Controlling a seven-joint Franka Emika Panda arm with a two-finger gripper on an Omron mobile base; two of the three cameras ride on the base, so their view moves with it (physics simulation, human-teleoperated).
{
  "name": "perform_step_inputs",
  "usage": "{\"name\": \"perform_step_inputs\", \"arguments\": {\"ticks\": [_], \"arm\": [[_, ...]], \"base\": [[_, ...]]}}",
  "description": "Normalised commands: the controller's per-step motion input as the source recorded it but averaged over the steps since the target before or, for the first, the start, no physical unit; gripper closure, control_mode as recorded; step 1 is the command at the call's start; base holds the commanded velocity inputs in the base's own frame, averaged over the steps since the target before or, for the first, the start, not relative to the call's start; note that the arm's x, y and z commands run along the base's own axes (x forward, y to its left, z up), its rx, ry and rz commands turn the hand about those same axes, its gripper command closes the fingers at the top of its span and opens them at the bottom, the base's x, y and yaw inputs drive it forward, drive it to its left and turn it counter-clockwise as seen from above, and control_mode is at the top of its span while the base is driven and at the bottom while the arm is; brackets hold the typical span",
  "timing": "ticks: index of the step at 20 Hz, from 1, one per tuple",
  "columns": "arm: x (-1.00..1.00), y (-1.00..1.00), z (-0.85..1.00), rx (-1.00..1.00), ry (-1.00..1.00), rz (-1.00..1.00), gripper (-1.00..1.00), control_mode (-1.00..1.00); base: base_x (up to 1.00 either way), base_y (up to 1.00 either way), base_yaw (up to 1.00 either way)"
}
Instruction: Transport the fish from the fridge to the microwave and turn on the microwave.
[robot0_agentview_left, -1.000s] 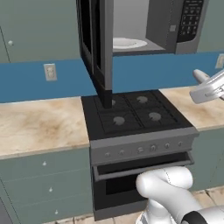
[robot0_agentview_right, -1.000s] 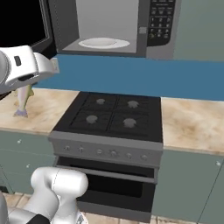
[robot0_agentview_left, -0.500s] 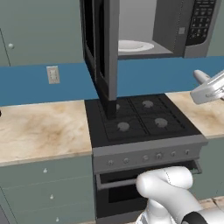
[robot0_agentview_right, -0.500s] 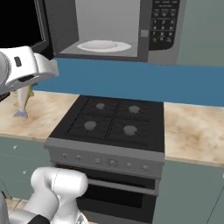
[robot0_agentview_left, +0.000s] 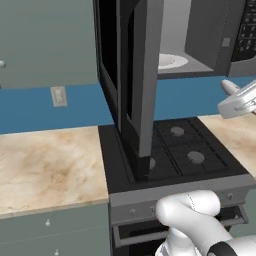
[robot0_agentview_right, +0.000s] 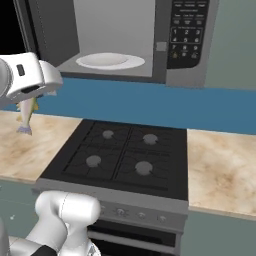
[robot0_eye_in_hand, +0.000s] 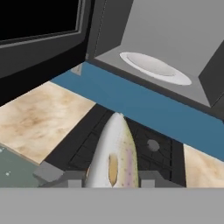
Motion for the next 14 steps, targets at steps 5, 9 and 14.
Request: {"name": "perform_step_inputs", "arguments": {"ticks": [5, 9, 14], "arm": [[0.0, 0.0, 0.0, 0.0, 0.0, 0.0, 1.0, 1.0], [0.0, 0.0, 0.0, 0.0, 0.0, 0.0, 1.0, 1.0], [0.0, 0.0, 0.0, 0.0, 0.0, 0.0, 1.0, 1.0]], "base": [[0.46, -0.12, 0.0], [0.15, -0.05, 0.0], [0.0, -0.01, 0.0]]}}
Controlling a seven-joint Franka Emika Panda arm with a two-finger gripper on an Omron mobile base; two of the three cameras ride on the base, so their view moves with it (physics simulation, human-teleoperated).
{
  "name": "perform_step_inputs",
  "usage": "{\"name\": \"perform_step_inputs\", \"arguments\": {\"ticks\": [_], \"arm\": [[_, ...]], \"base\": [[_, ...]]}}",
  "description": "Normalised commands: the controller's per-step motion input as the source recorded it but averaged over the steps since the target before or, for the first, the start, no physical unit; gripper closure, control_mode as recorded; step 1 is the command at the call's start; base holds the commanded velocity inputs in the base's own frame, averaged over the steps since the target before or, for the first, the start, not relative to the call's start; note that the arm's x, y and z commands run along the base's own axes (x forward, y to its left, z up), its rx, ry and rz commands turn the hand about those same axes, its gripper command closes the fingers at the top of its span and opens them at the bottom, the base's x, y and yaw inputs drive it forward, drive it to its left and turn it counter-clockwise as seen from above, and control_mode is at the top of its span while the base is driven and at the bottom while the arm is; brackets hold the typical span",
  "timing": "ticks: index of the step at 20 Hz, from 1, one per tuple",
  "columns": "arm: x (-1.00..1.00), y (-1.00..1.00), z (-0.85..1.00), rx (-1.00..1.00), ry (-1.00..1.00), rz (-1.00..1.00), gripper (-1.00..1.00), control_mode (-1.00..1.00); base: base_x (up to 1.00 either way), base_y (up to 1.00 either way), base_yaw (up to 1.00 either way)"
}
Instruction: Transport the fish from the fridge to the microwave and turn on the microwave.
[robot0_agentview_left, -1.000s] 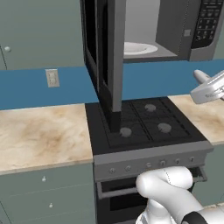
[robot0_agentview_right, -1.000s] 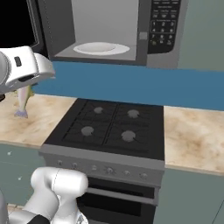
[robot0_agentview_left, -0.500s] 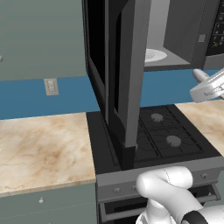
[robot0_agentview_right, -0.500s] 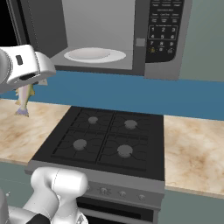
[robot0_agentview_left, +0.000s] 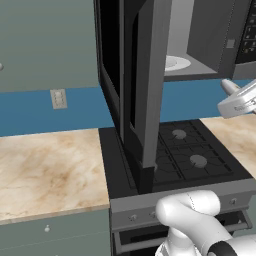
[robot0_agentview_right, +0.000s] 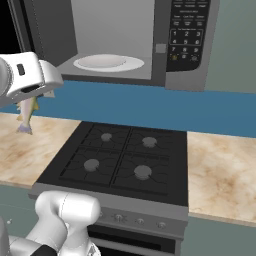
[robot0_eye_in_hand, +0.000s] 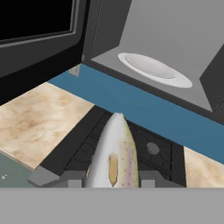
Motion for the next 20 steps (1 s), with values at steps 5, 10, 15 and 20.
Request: {"name": "perform_step_inputs", "arguments": {"ticks": [5, 10, 15, 20], "arm": [[0.0, 0.0, 0.0, 0.0, 0.0, 0.0, 1.0, 1.0], [0.0, 0.0, 0.0, 0.0, 0.0, 0.0, 1.0, 1.0], [0.08, 0.0, 0.0, 0.0, -0.01, 0.0, 1.0, -1.0], [0.4, 0.0, 0.0, 0.0, 0.0, 0.0, 1.0, -1.0]], "base": [[0.02, 0.0, 0.0], [0.03, 0.0, 0.0], [0.0, 0.0, 0.0], [0.0, 0.0, 0.0]]}}
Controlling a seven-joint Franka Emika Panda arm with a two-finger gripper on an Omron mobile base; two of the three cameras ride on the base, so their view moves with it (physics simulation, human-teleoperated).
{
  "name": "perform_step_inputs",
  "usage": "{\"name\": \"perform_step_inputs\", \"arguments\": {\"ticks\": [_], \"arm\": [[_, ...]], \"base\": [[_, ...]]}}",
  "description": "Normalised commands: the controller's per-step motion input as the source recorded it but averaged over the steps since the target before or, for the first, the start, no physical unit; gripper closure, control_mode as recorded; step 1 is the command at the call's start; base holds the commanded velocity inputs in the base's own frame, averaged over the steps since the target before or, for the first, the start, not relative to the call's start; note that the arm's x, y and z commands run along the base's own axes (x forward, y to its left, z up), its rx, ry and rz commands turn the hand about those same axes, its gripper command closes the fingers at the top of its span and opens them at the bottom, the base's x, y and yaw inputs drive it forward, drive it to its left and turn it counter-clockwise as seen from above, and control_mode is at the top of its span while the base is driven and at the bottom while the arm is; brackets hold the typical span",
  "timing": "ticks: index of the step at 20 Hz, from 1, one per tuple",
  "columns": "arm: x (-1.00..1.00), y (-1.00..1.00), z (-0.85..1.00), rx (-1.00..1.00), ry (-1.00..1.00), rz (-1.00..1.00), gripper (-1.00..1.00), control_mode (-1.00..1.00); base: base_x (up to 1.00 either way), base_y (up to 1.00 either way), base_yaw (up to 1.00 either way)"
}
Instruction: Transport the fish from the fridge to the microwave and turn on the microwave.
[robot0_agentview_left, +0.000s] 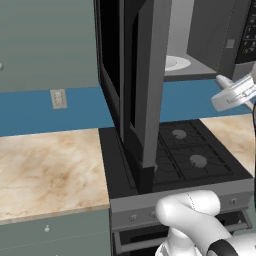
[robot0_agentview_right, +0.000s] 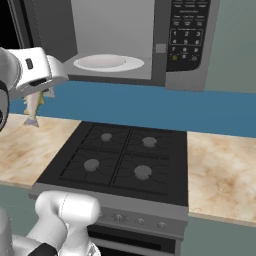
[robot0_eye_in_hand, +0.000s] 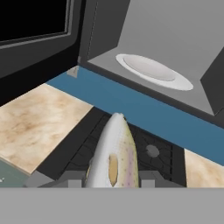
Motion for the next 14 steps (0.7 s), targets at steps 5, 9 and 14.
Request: {"name": "perform_step_inputs", "arguments": {"ticks": [5, 9, 14], "arm": [[0.53, -0.08, 0.0, 0.01, 0.0, 0.0, 1.0, -1.0], [0.52, -0.15, 0.0, 0.02, 0.01, 0.0, 1.0, -1.0], [0.5, -0.12, 0.0, 0.01, 0.04, 0.0, 1.0, -1.0]], "base": [[0.0, 0.0, 0.0], [0.0, 0.0, 0.0], [0.0, 0.0, 0.0]]}}
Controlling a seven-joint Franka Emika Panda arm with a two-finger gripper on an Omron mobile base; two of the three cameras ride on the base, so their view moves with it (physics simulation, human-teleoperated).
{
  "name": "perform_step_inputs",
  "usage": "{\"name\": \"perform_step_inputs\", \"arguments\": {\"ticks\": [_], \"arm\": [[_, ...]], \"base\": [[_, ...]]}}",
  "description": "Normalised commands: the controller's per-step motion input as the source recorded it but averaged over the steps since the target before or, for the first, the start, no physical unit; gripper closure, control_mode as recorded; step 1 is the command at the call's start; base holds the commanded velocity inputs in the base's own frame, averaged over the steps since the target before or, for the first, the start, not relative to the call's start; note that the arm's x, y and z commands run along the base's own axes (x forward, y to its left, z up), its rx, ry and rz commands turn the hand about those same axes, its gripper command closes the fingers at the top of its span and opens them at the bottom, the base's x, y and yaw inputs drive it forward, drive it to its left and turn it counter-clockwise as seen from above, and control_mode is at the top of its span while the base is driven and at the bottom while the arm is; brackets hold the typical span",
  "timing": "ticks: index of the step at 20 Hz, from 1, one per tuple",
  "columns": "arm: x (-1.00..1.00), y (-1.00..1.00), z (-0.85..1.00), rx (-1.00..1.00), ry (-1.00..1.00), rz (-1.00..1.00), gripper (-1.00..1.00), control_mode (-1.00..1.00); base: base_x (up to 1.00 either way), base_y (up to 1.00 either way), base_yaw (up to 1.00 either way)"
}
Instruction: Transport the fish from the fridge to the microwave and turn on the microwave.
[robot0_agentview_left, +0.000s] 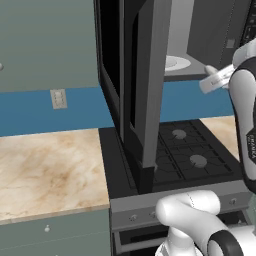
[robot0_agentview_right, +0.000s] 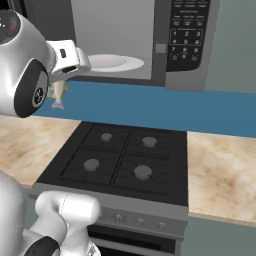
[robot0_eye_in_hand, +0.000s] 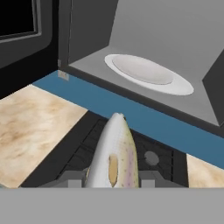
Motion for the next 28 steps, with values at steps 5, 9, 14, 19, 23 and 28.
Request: {"name": "perform_step_inputs", "arguments": {"ticks": [5, 9, 14, 19, 23, 28], "arm": [[0.44, -0.08, 0.0, 0.0, 0.03, 0.0, 1.0, -1.0], [0.44, -0.09, 0.0, 0.0, 0.03, 0.0, 1.0, -1.0], [0.42, -0.05, 0.0, 0.0, 0.0, 0.0, 1.0, -1.0], [0.43, -0.01, 0.0, 0.0, 0.0, 0.0, 1.0, -1.0], [0.55, -0.01, -0.11, 0.0, 0.0, -0.01, 1.0, -1.0], [0.5, 0.0, -0.22, 0.0, 0.0, -0.03, 1.0, -1.0]], "base": [[0.0, 0.0, 0.0], [0.0, 0.0, 0.0], [0.0, 0.0, 0.0], [0.0, 0.0, 0.0], [0.0, 0.0, 0.0], [0.0, 0.0, 0.0]]}}
